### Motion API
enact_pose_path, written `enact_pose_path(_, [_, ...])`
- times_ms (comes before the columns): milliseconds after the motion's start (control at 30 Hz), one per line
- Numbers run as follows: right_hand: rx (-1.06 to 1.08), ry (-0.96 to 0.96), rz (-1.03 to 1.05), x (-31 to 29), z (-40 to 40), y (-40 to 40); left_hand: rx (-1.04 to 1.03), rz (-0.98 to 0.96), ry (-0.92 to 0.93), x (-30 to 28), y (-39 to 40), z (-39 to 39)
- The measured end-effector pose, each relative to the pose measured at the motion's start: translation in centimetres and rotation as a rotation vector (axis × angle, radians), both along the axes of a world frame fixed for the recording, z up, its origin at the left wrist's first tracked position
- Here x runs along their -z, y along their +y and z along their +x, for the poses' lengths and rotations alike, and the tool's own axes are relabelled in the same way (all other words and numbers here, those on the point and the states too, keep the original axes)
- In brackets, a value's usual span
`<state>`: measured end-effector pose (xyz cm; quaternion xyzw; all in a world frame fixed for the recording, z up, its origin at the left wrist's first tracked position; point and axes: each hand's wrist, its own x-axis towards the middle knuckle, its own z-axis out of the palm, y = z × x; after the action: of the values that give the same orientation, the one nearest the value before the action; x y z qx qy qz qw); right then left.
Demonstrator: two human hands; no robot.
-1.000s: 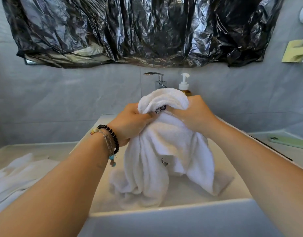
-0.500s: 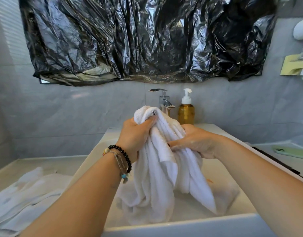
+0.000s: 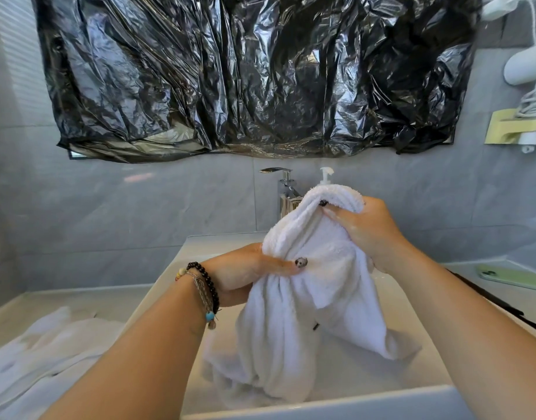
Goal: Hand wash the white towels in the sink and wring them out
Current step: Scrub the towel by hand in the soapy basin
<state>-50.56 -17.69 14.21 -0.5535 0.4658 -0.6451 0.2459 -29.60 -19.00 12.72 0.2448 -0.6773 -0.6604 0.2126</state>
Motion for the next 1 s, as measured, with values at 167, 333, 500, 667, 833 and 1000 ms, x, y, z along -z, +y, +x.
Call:
enact_pose_path(167, [0.126,0.052,-0.155,0.3,0.9,-0.1,-0.316,-0.004,0.225,-0.1,-0.1,-1.1])
enact_pose_path(333, [0.064,0.317,-0.3,2.1,8.5,1.4,-0.568,-0.072,0.375,0.0,-1.2,-1.9])
enact_pose_path(500, [0.364,0.306,-0.079,-0.7,9.6,-2.4,-0.723,-0.134,0.384,-0.1,-0.3,-2.6])
enact_pose_path(667, [0.349,0.332,-0.076,0.0,11.2,-1.2,-0.801,-0.04,0.452,-0.6,-0.7,-1.8])
enact_pose_path(833, [0.358,0.373,-0.038,-0.5,10.3,-1.2,-0.752,-0.043,0.408,-0.4,-0.3,-2.4])
enact_pose_path(1000, [0.463,0.438,-0.01,-1.3,10.7,-0.7,-0.786,-0.049,0.44,-0.5,-1.1,-2.5])
